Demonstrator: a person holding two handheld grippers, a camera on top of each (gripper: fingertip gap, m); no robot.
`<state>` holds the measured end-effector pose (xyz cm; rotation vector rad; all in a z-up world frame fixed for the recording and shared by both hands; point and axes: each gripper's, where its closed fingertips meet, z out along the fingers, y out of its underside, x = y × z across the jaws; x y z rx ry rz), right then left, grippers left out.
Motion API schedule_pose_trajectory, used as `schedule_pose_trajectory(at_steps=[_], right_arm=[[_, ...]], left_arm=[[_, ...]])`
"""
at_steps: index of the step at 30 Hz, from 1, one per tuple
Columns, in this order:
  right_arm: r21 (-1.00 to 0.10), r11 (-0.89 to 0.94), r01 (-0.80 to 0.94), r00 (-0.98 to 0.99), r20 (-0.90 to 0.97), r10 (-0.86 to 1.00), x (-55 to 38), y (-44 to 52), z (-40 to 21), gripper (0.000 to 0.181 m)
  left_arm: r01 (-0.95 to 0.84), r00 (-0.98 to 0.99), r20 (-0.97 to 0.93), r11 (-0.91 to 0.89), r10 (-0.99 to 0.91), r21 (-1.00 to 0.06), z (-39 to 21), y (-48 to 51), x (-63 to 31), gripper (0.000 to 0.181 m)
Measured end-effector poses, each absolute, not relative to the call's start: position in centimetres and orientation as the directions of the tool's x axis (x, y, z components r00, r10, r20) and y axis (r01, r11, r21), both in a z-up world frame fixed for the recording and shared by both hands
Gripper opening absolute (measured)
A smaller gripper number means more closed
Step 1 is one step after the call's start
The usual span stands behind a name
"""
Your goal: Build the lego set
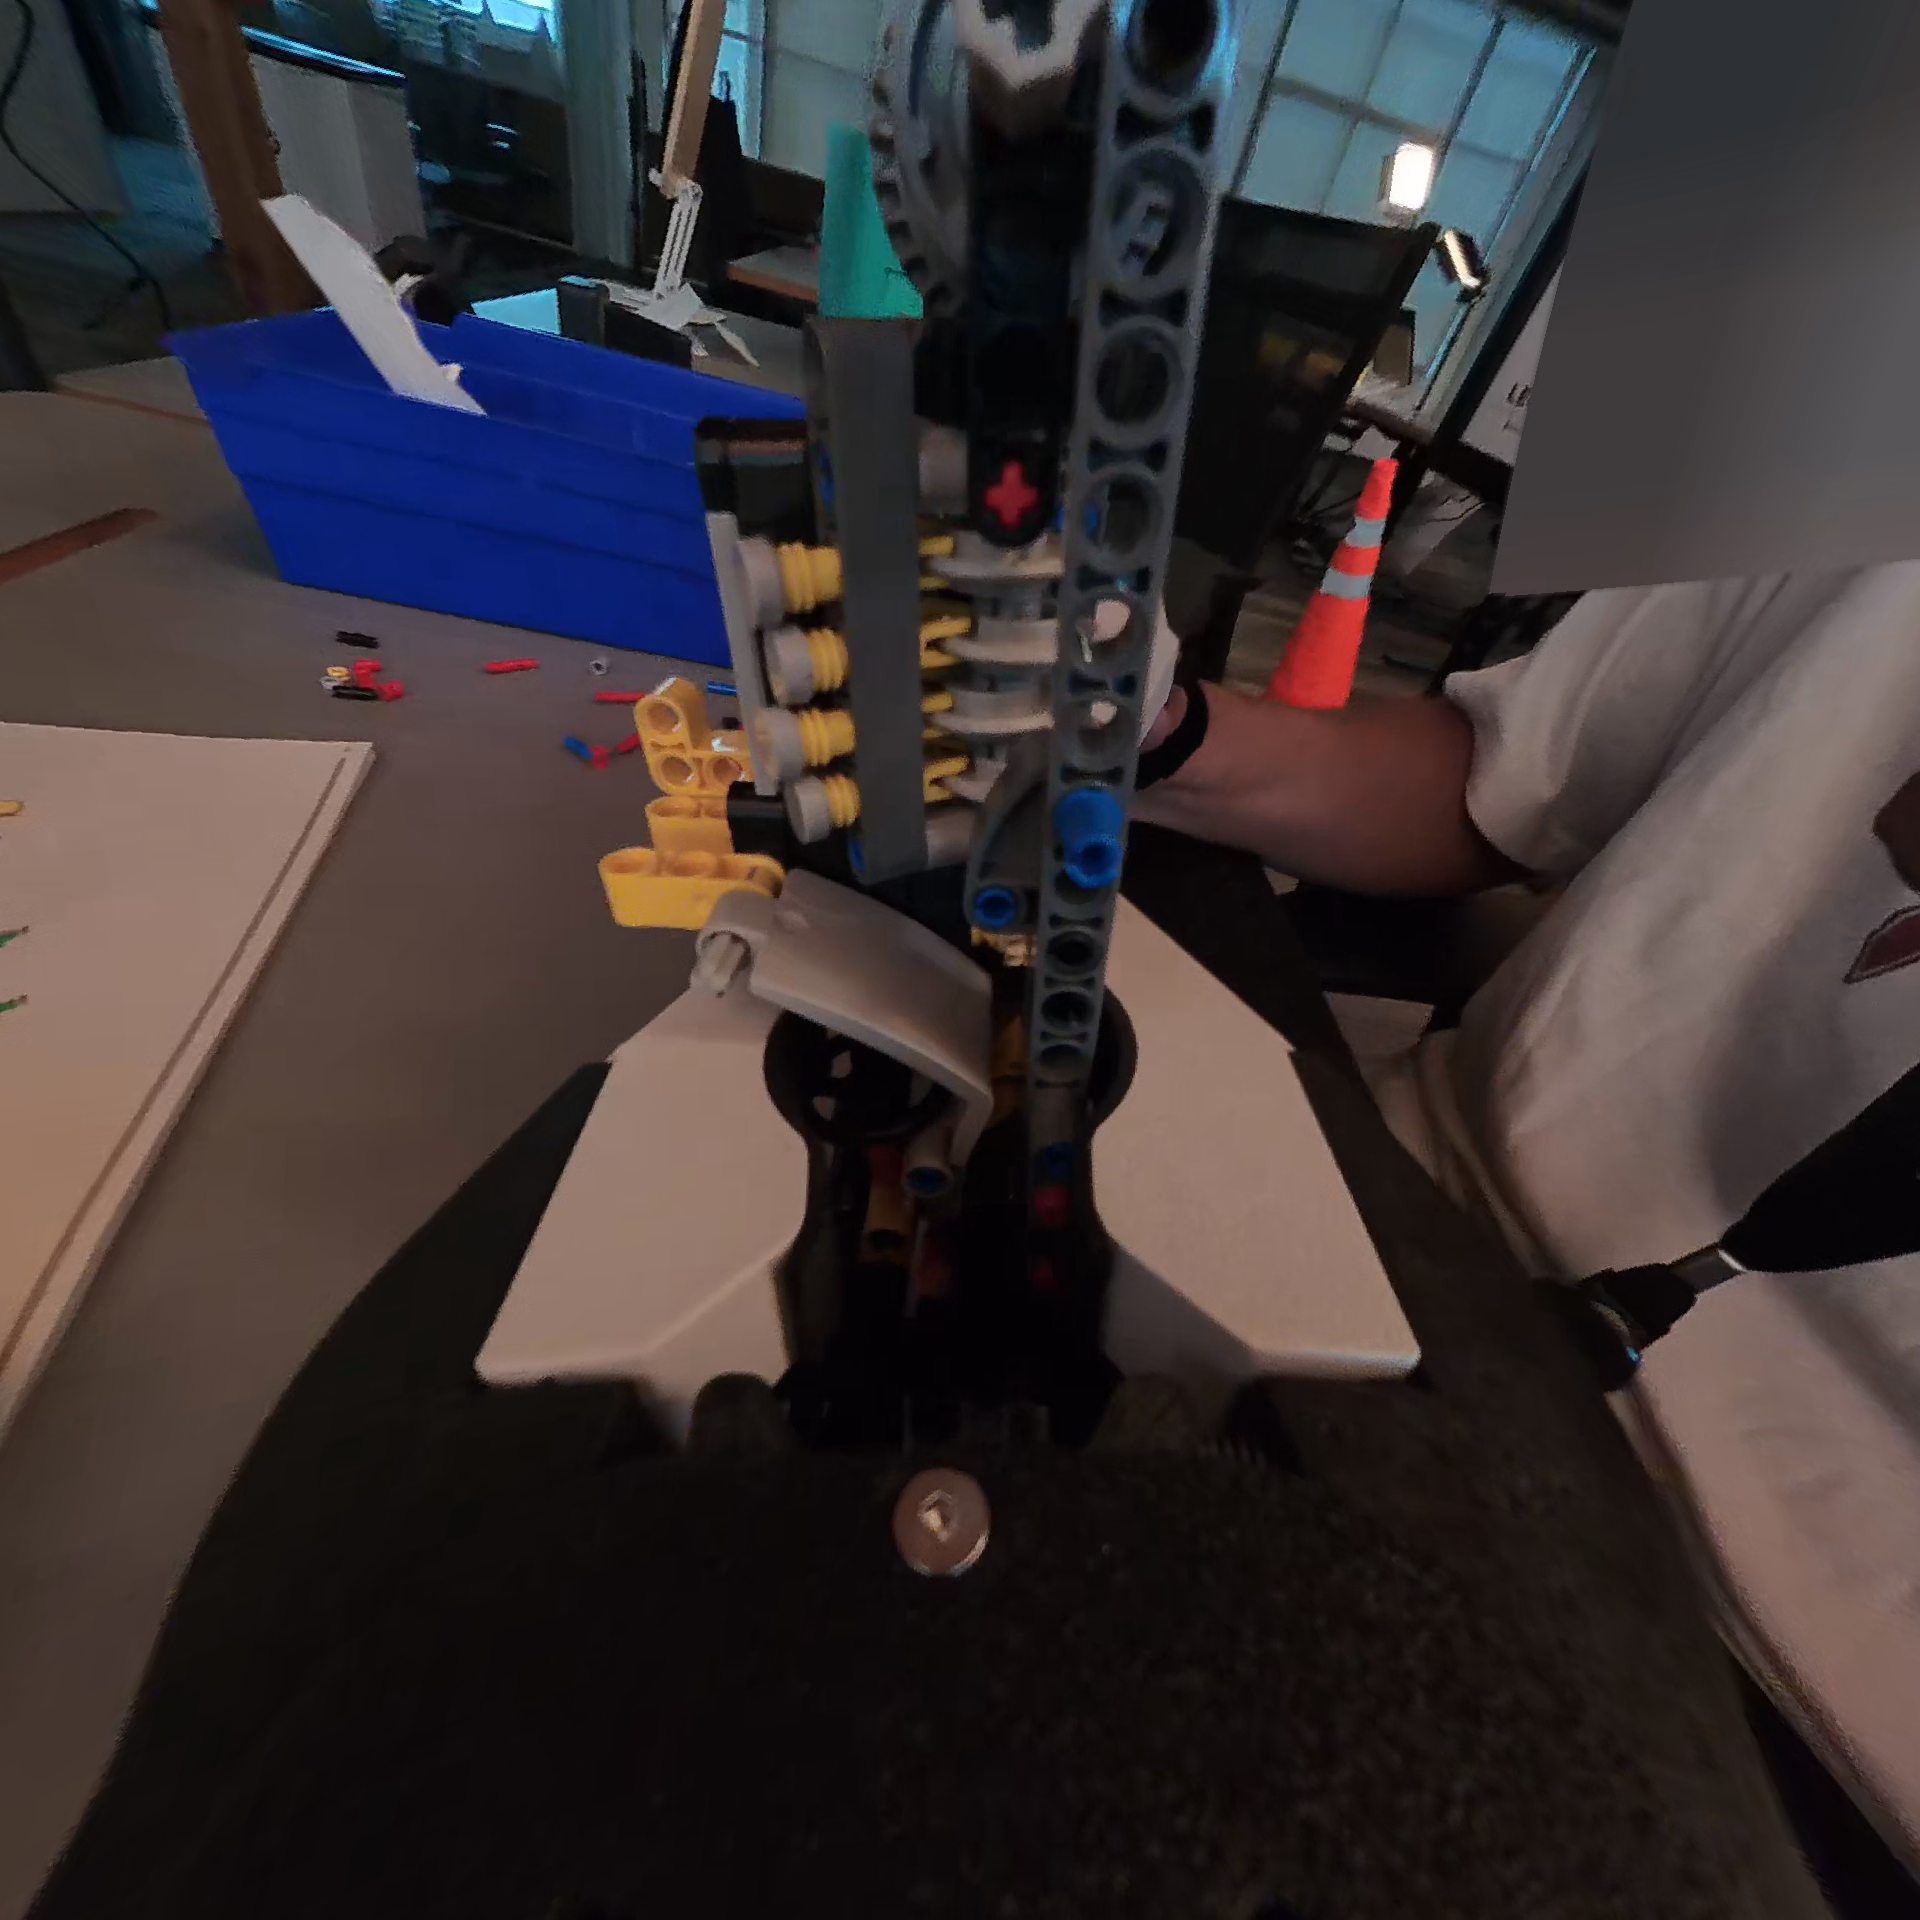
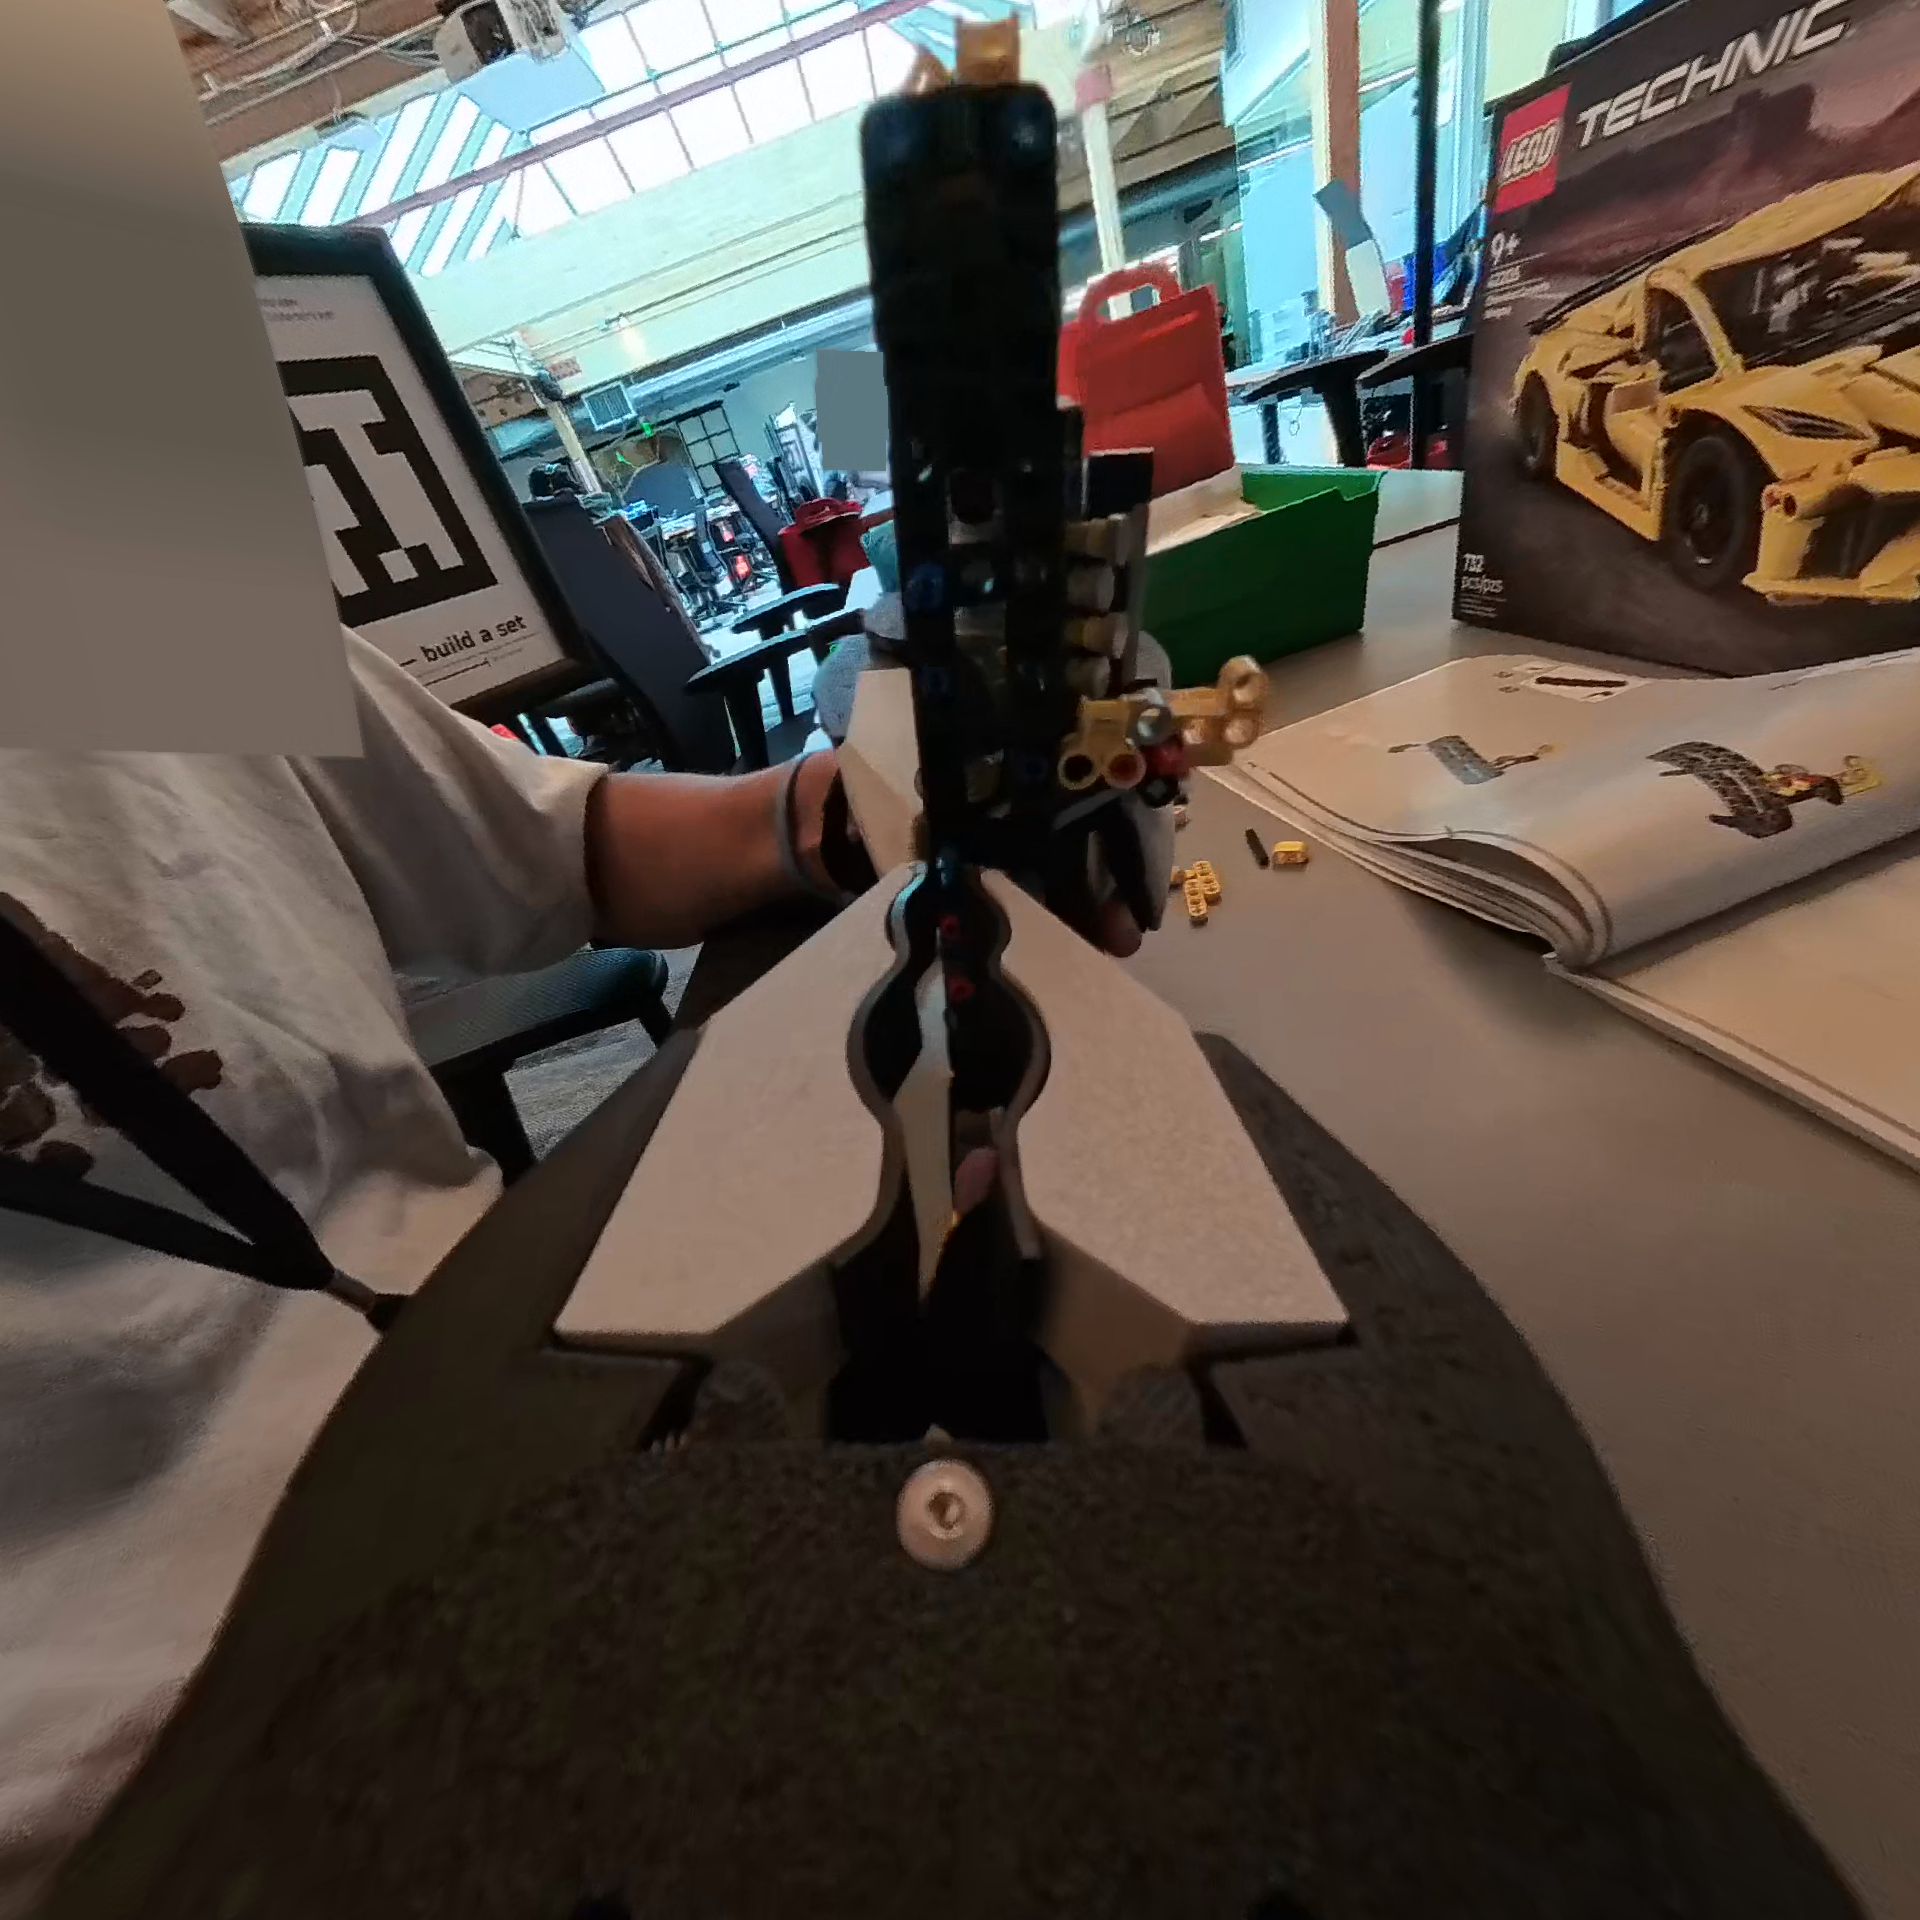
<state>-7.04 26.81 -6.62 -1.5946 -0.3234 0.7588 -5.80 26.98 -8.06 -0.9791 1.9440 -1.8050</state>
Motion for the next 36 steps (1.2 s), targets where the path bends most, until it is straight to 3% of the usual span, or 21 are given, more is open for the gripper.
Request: schedule_pose_trajectory(at_steps=[17, 19, 36], right_arm=[[-0.937, -0.181, -0.298, 0.761, -0.347, 0.548, -5.7, 26.6, -6.6, 0.011], [-0.945, -0.173, -0.279, 0.767, -0.327, 0.552, -5.9, 26.5, -6.5, 0.004], [-0.970, -0.167, -0.177, 0.765, -0.243, 0.597, -7.5, 26.2, -6.3, 0.001]], left_arm=[[-0.275, -0.689, 0.251, -0.076, -0.679, -0.958, -8.0, 27.2, -5.4, 0.046], [-0.280, -0.686, 0.261, -0.084, -0.679, -0.956, -8.1, 27.3, -5.3, 0.046], [-0.181, -0.705, 0.116, 0.019, -0.700, -0.983, -7.8, 26.7, -6.5, 0.045]])
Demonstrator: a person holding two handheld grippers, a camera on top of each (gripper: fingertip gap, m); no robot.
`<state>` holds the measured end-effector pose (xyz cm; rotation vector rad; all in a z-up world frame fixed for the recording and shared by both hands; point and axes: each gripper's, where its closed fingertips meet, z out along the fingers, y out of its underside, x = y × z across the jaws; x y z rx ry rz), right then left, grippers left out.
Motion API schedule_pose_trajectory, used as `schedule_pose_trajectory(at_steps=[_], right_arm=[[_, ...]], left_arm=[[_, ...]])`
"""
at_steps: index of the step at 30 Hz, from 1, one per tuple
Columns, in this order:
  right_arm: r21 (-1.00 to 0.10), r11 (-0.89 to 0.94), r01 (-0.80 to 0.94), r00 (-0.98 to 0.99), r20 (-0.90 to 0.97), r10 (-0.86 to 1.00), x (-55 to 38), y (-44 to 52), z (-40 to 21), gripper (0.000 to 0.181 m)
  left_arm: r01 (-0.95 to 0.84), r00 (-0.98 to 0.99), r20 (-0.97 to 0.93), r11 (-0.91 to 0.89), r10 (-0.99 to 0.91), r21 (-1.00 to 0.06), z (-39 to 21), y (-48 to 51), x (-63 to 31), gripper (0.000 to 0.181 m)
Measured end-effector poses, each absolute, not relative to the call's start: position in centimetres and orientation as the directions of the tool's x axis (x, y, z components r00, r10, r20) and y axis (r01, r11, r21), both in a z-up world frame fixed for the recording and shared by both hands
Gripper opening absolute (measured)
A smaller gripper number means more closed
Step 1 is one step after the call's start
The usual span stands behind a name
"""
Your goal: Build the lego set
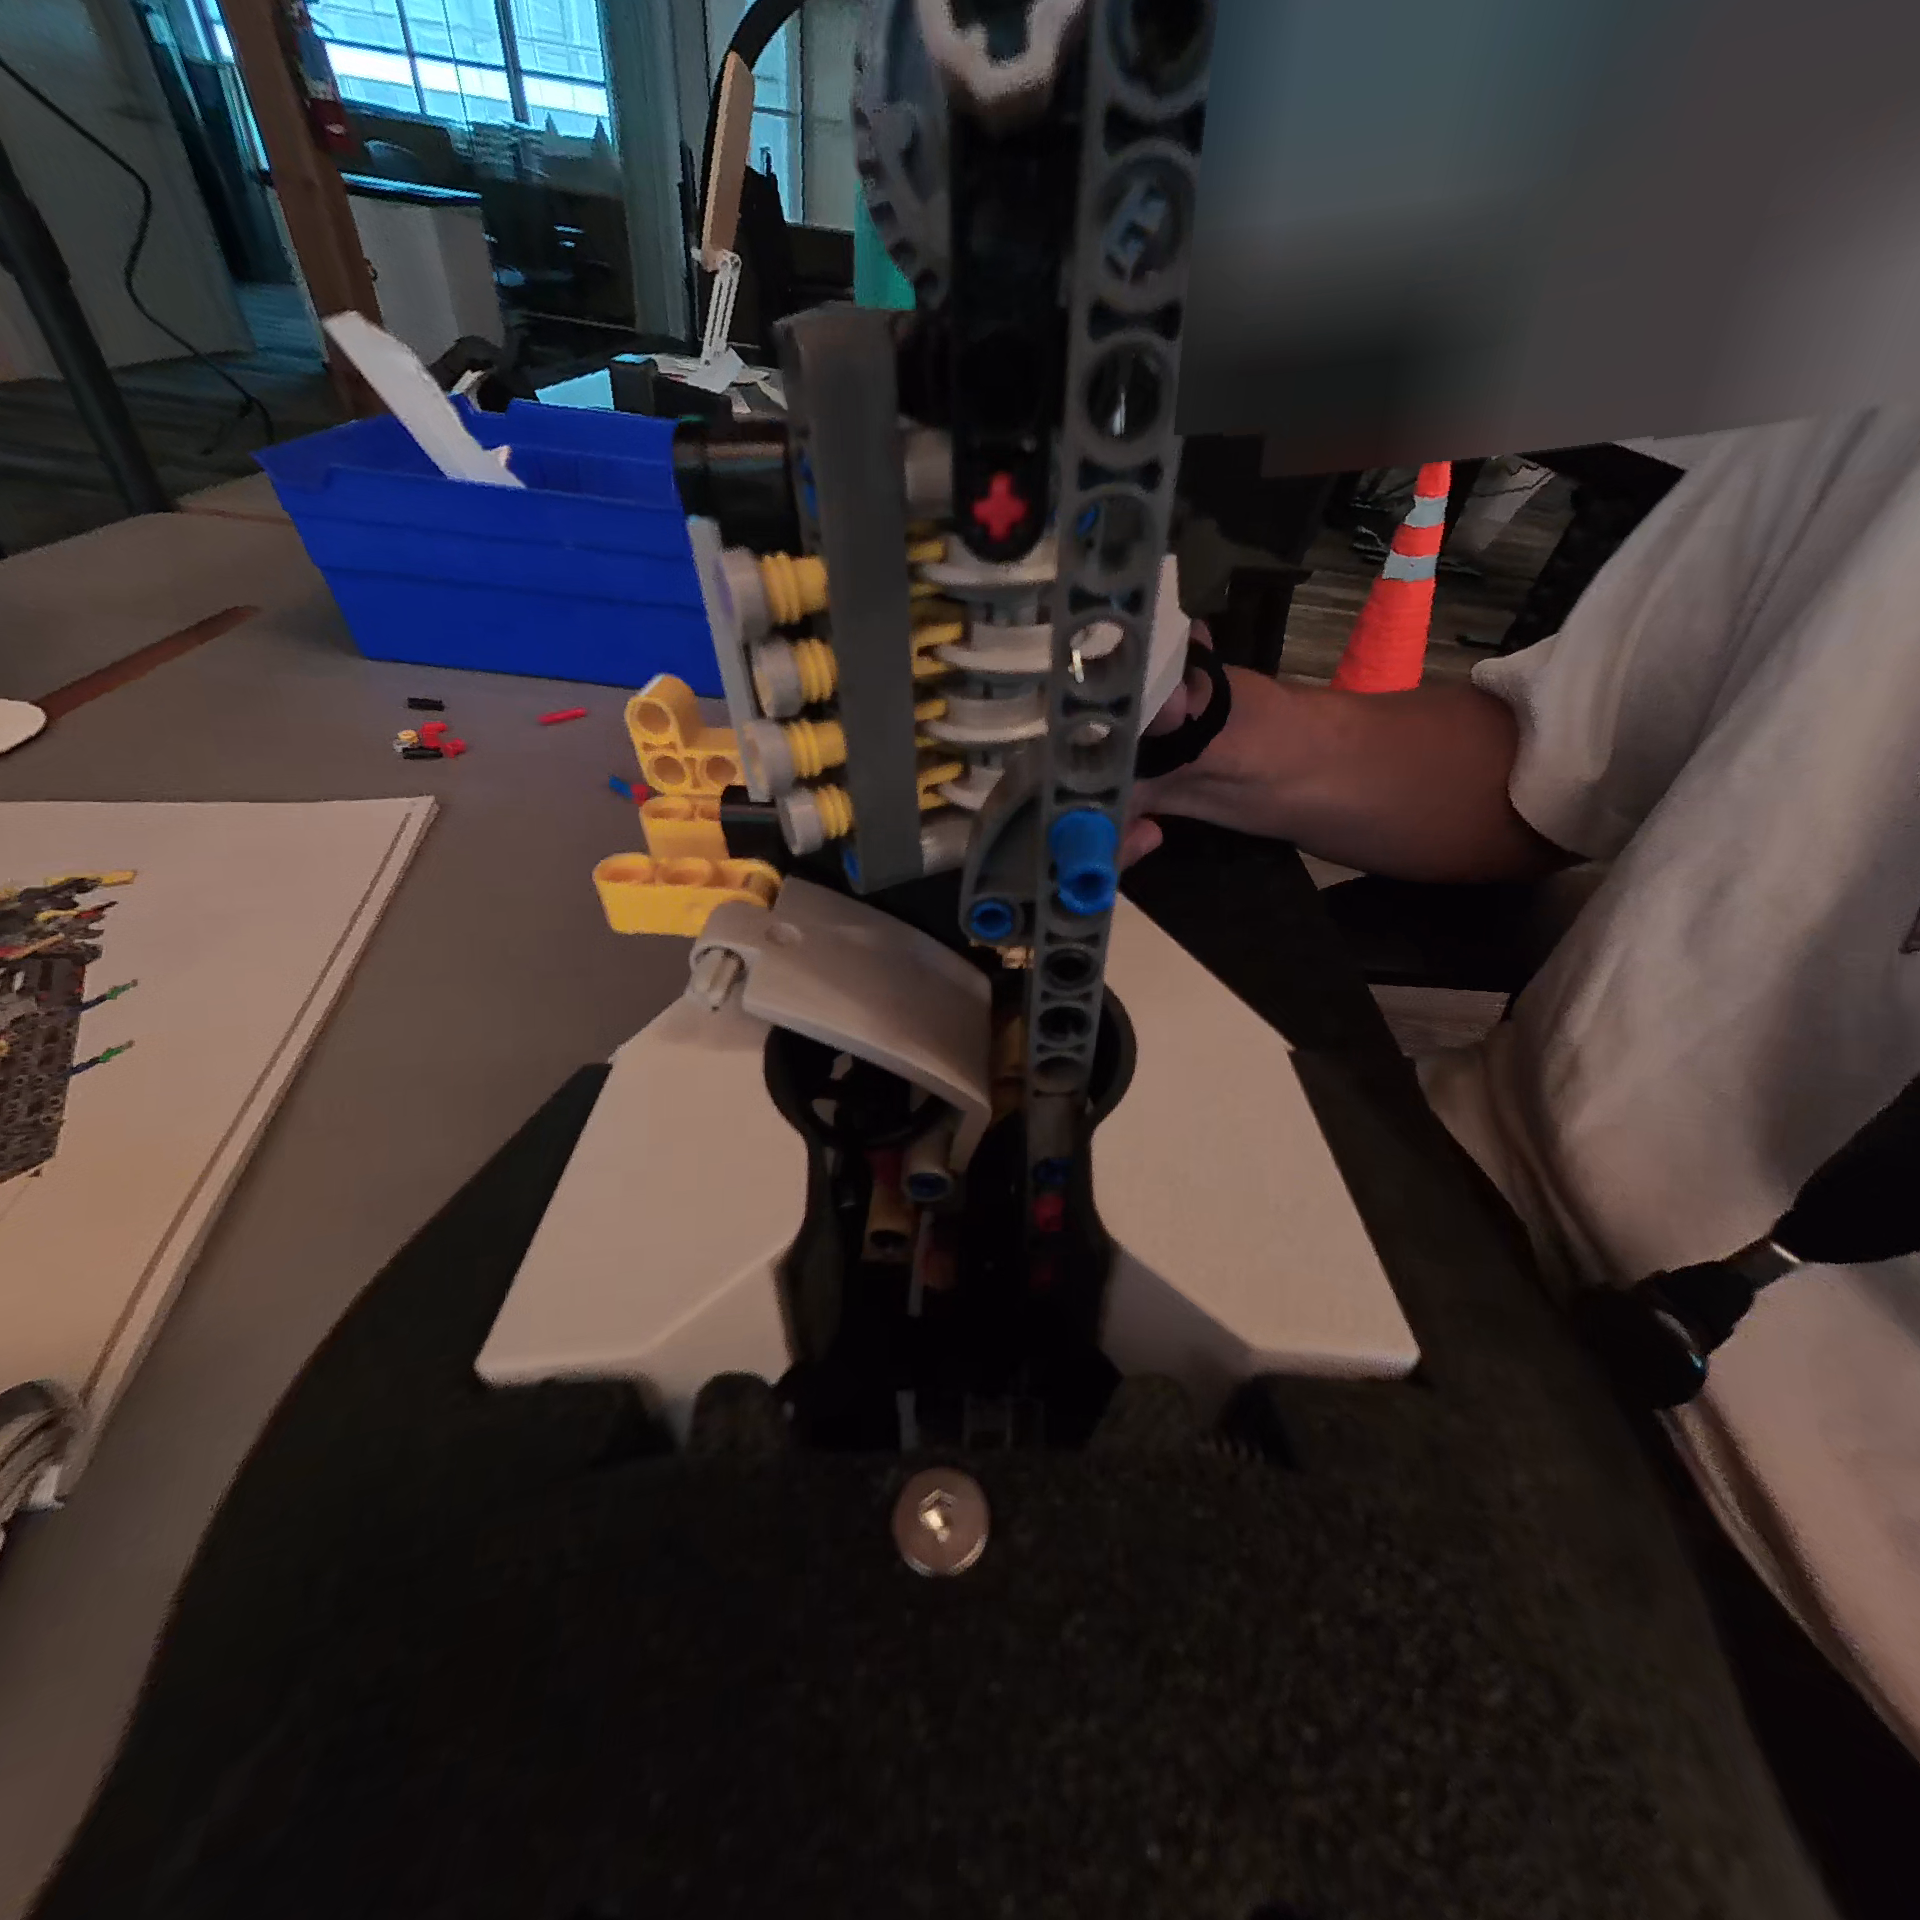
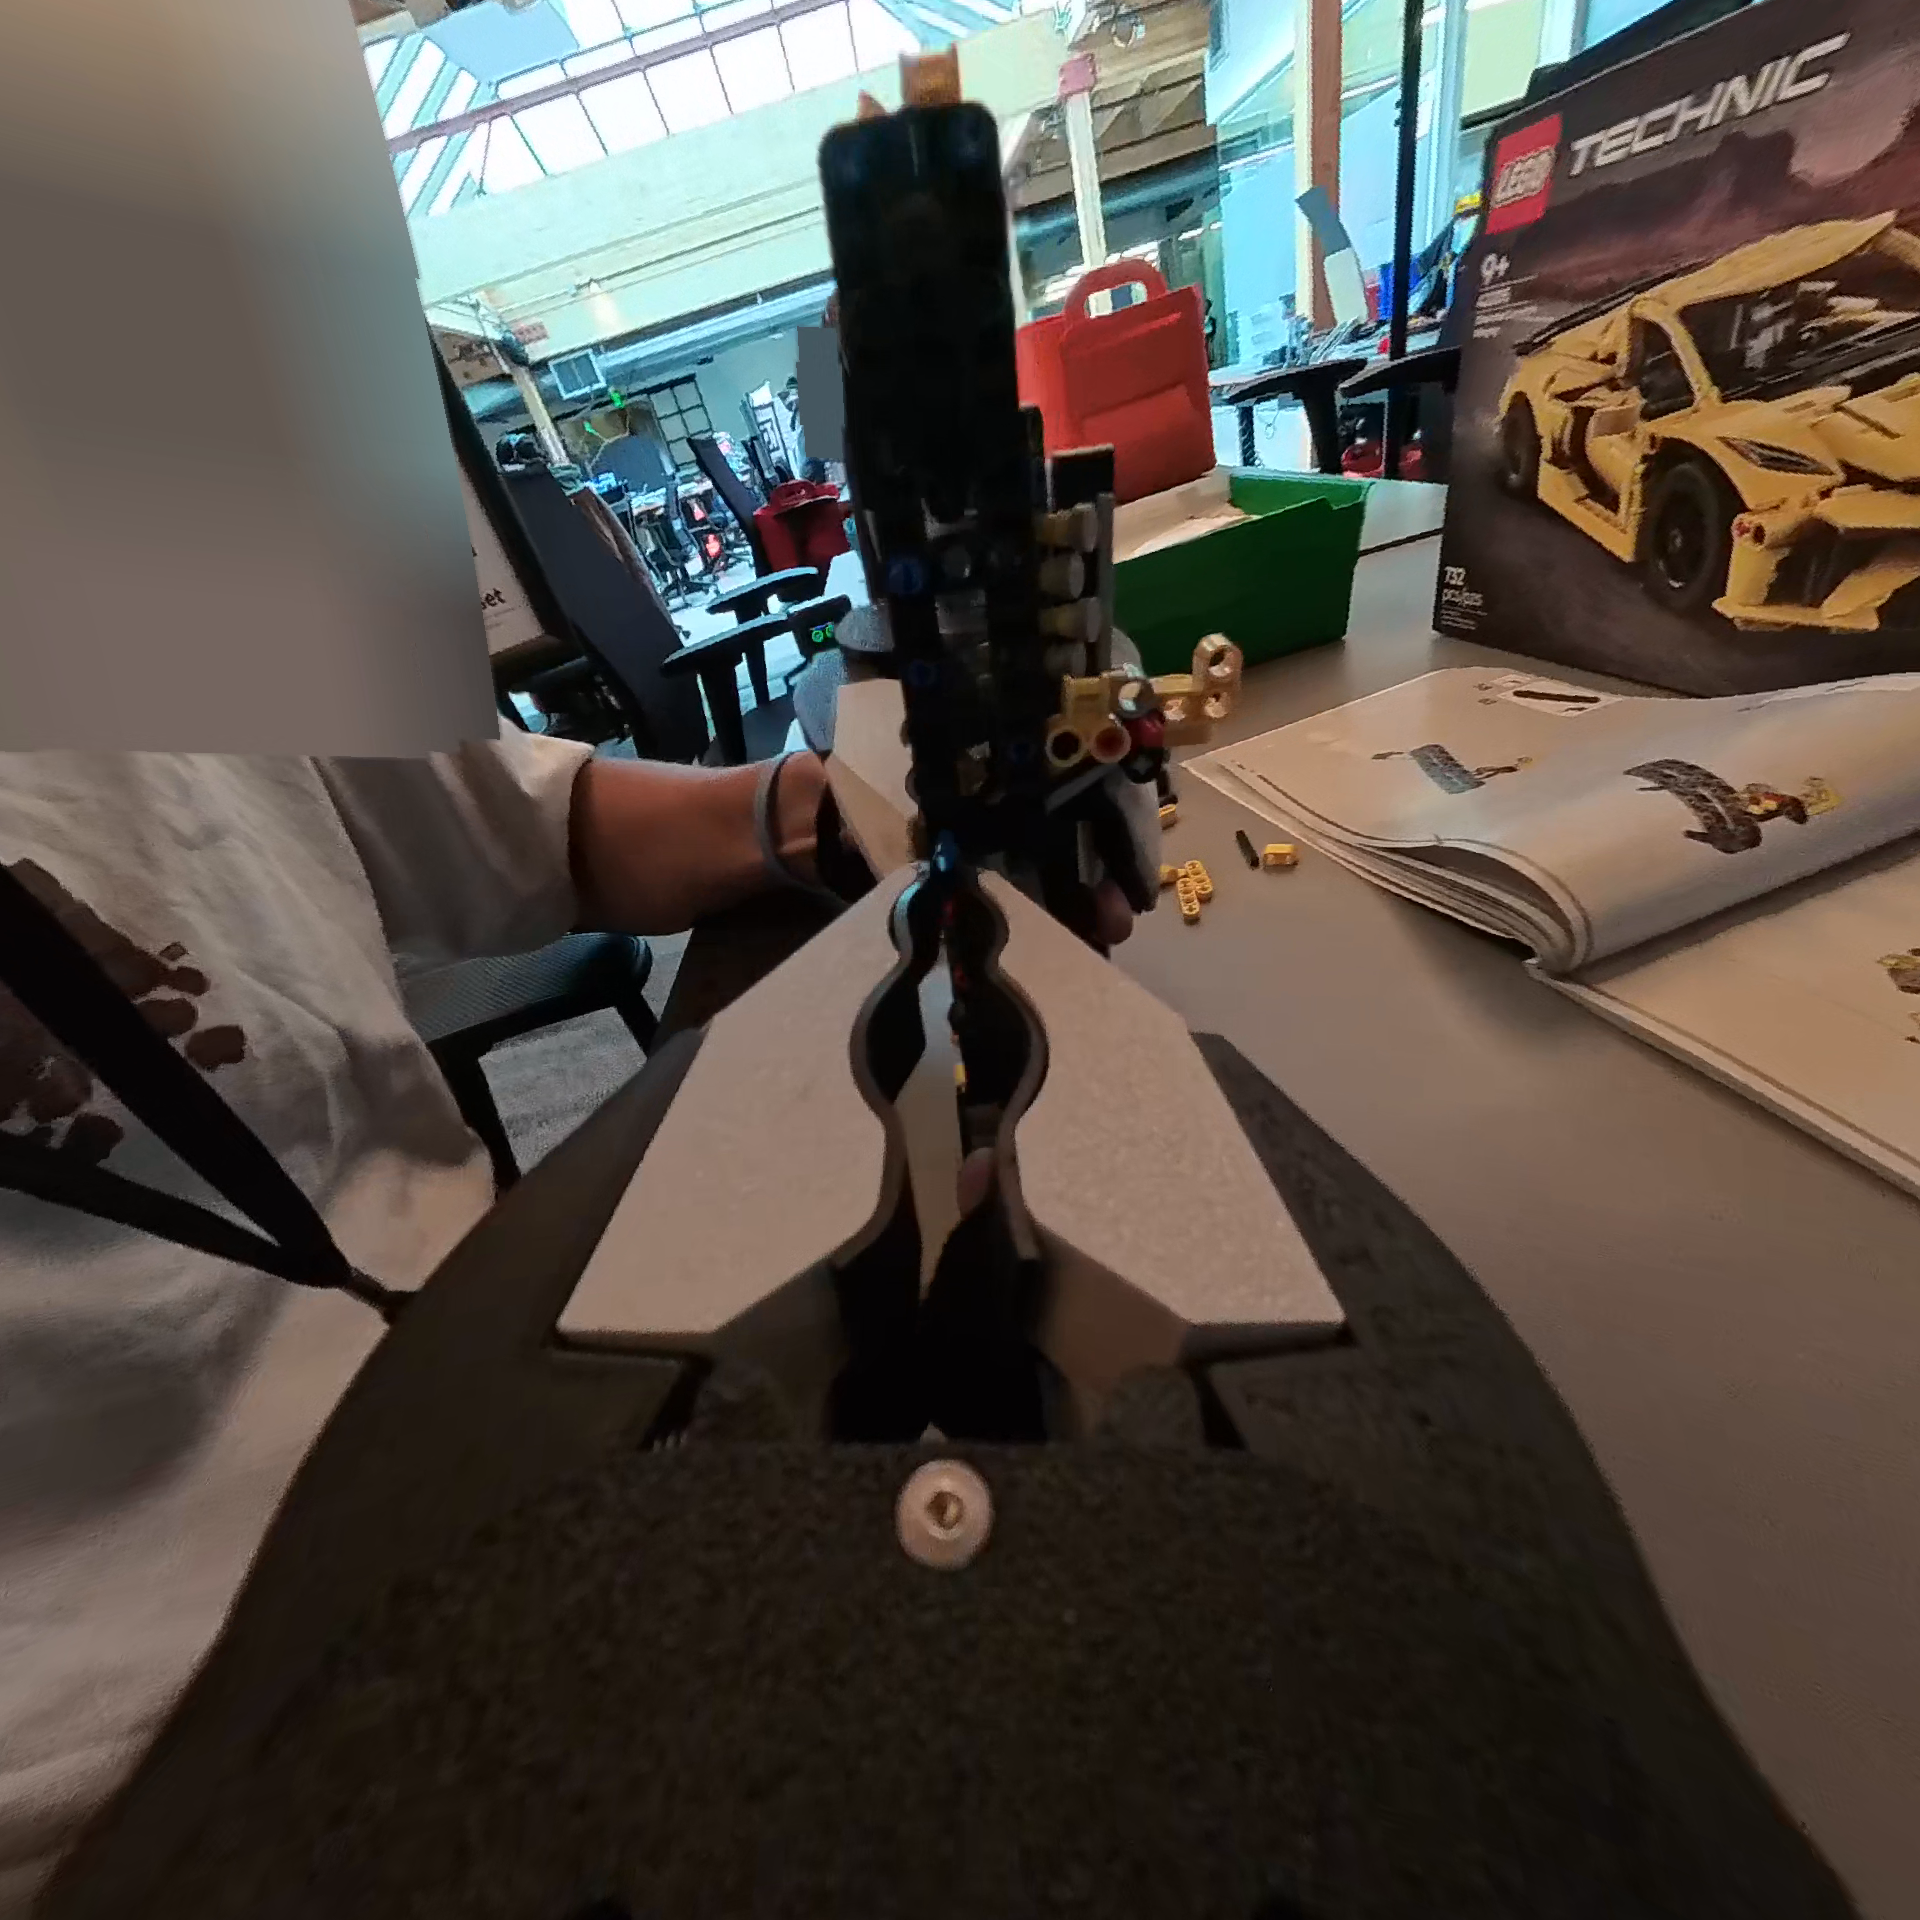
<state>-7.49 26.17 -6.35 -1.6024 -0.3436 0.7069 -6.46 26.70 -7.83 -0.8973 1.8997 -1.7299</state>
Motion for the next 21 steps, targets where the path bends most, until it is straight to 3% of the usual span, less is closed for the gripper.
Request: schedule_pose_trajectory(at_steps=[21], right_arm=[[-0.998, -0.061, 0.022, 0.796, -0.019, 0.604, -8.7, 24.6, -6.3, 0.002]], left_arm=[[0.029, -0.706, -0.171, 0.213, -0.688, -0.977, -7.3, 25.3, -7.2, 0.044]])
